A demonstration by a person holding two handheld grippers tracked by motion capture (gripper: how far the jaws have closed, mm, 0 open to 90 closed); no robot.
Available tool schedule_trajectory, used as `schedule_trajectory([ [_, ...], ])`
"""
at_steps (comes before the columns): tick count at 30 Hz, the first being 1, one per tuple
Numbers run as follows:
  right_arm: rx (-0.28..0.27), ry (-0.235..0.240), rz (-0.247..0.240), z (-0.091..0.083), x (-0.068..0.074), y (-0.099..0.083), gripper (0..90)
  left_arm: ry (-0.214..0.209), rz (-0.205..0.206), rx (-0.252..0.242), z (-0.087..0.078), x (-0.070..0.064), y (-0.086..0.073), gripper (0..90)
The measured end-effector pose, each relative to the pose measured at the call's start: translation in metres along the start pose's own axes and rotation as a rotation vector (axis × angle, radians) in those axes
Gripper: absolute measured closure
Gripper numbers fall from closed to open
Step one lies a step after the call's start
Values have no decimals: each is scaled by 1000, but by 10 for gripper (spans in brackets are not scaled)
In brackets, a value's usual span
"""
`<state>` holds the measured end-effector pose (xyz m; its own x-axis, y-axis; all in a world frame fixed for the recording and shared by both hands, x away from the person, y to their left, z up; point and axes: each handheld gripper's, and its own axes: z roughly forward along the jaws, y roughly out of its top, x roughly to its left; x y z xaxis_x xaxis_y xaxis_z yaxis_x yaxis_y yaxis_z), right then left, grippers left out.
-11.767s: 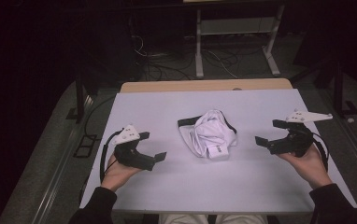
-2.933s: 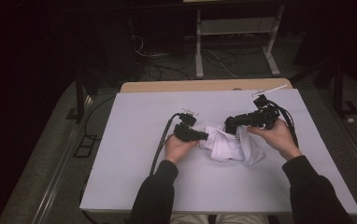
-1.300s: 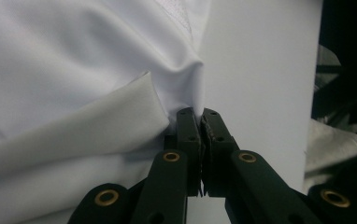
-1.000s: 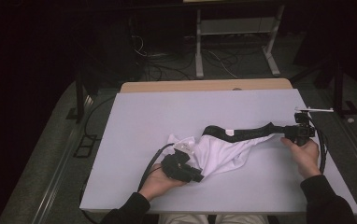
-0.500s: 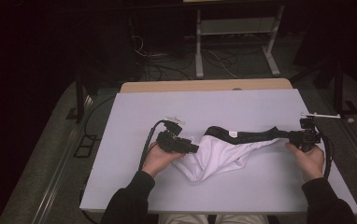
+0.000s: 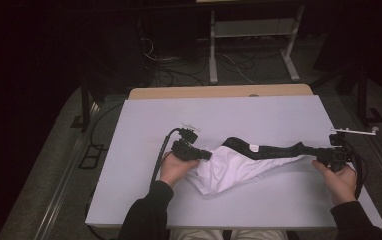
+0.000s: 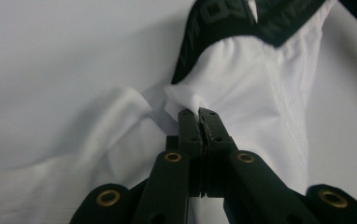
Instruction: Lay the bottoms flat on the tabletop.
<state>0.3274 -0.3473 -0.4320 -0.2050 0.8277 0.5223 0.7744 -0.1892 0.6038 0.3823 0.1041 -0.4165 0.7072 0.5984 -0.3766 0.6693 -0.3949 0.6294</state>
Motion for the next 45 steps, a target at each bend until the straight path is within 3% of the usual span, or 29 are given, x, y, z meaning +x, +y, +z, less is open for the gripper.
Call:
schedule_trajectory([
  [6, -30, 35, 2, 2, 5, 3, 850, 84, 20, -151, -45, 6, 15, 890],
  [9, -38, 65, 6, 4, 9, 3, 850, 85, 41, -257, -63, 8, 18, 889],
  [12, -42, 86, -6, 5, 15, 3, 850, 64, 43, -300, -71, 6, 18, 889],
  [16, -13, 78, -28, 4, 21, -1, 849, 19, 75, -233, -63, -9, 3, 889],
  [20, 22, 61, -25, 3, 20, -10, 850, -16, 119, -90, -45, -24, -23, 888],
  [24, 41, 38, -31, 0, 18, -15, 849, -43, 135, 29, -28, -33, -46, 888],
  [27, 45, 37, -25, -1, 17, -17, 849, -54, 129, 72, -19, -35, -54, 884],
  [31, 46, 32, -33, -1, 18, -17, 849, -24, 120, 82, -16, -35, -56, 821],
  [33, 47, 33, -35, -1, 18, -17, 849, -13, 113, 69, -18, -35, -54, 703],
  [37, 45, 38, -35, -1, 17, -17, 849, 55, 124, 35, -25, -34, -46, 484],
  [42, 41, 40, -42, -2, 18, -17, 847, 51, 90, -34, -37, -28, -31, 437],
  [45, 43, 39, -44, -1, 18, -16, 847, 49, 57, -48, -38, -19, -20, 436],
])
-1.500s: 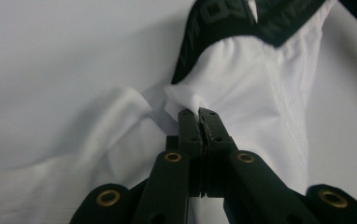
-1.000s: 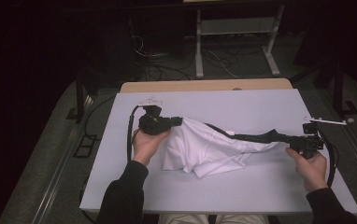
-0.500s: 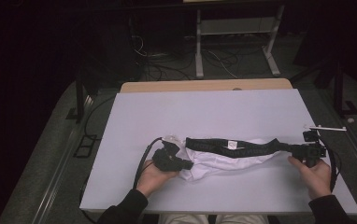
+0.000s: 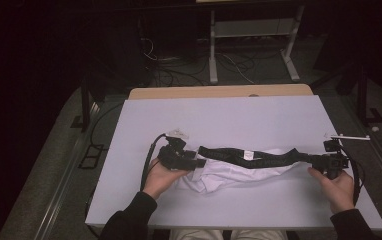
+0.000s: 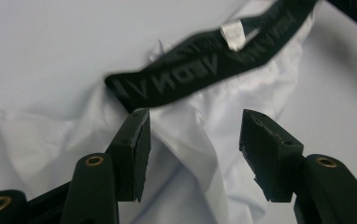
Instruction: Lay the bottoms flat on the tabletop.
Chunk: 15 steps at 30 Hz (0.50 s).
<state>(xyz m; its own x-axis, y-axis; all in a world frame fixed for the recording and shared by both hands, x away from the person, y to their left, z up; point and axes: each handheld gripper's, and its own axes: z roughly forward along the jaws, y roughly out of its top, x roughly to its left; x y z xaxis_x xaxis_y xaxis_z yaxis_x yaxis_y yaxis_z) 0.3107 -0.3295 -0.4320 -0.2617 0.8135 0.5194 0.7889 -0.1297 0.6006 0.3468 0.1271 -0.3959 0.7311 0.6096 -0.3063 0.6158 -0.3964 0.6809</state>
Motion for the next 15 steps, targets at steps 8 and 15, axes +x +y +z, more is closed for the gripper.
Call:
schedule_trajectory([
  [8, 2, -3, -8, 0, 0, 1, 847, 1, -131, 17, 22, 32, 14, 446],
  [15, 7, -7, -14, 1, 0, 1, 847, -50, -205, 43, 38, 45, 12, 511],
])
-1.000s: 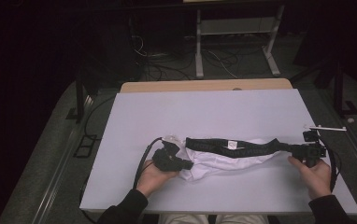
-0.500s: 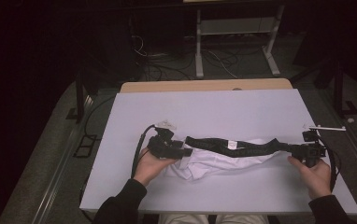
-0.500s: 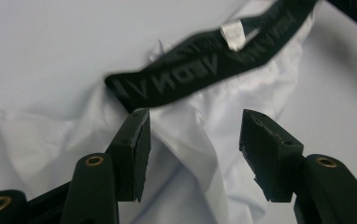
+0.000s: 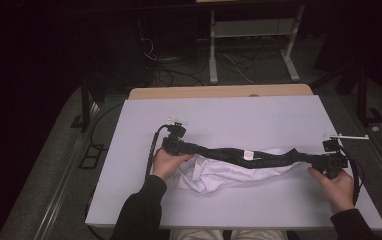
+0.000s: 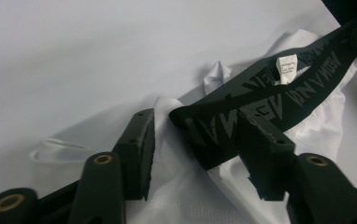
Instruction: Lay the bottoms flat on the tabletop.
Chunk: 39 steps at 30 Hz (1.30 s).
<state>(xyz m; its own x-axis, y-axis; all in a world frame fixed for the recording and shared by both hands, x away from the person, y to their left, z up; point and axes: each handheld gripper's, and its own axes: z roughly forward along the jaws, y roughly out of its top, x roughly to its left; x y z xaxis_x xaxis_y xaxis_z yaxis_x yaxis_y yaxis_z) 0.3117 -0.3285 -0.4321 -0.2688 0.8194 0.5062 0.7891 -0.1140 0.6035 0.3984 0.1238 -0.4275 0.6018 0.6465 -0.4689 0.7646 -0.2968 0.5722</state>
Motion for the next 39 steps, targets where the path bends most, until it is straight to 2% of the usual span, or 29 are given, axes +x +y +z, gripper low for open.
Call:
schedule_trajectory([
  [3, 1, -2, -2, 0, 0, 0, 847, -14, -7, 2, 3, -1, 1, 567],
  [6, 2, -3, -5, 0, 1, 0, 847, -42, -18, -1, 4, 0, 2, 690],
  [10, 1, -4, -8, 0, 1, 0, 847, -72, -13, 23, 6, 1, 3, 821],
  [14, 1, -3, -7, 0, 0, 0, 846, -80, -15, 2, 2, 0, 5, 852],
  [18, 12, 4, -20, 3, 1, 2, 846, -59, 1, -16, -7, 0, 9, 859],
  [22, 15, 33, -44, 10, 4, 11, 846, -14, 43, -23, -20, -2, 16, 860],
  [27, 5, 87, -79, 16, 17, 34, 846, 34, 63, -72, -41, -2, 23, 860],
  [31, -29, 137, -88, 18, 31, 63, 845, 77, 78, -104, -61, 1, 32, 860],
  [34, -55, 164, -105, 22, 42, 88, 843, 103, 78, -153, -78, 5, 41, 860],
  [36, -69, 182, -111, 26, 48, 103, 840, 108, 58, -196, -89, 11, 46, 860],
  [39, -70, 195, -71, 37, 51, 122, 839, 105, 20, -247, -98, 21, 54, 861],
])
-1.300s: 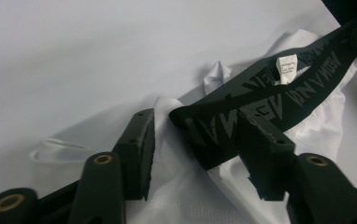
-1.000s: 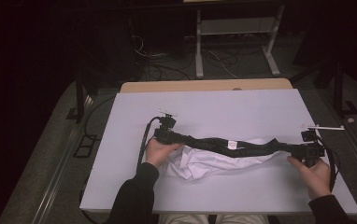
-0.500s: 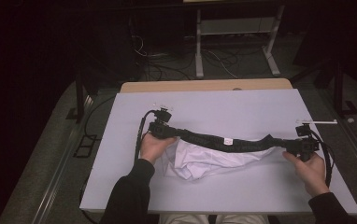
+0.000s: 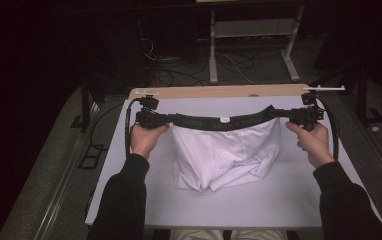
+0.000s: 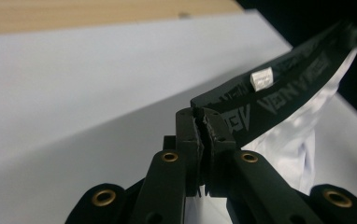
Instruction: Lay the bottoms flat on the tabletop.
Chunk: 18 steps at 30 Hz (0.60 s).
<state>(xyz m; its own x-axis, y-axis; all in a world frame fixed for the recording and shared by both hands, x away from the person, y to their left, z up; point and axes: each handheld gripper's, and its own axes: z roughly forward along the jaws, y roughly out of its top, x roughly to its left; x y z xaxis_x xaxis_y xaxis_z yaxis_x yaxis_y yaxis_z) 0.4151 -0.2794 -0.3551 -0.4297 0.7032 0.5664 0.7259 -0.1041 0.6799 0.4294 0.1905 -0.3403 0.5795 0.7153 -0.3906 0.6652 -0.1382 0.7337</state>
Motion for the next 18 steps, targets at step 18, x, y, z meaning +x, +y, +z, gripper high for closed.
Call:
schedule_trajectory([
  [18, -79, -38, -19, 47, -5, 77, 842, 111, 90, -120, 3, 31, 80, 860],
])
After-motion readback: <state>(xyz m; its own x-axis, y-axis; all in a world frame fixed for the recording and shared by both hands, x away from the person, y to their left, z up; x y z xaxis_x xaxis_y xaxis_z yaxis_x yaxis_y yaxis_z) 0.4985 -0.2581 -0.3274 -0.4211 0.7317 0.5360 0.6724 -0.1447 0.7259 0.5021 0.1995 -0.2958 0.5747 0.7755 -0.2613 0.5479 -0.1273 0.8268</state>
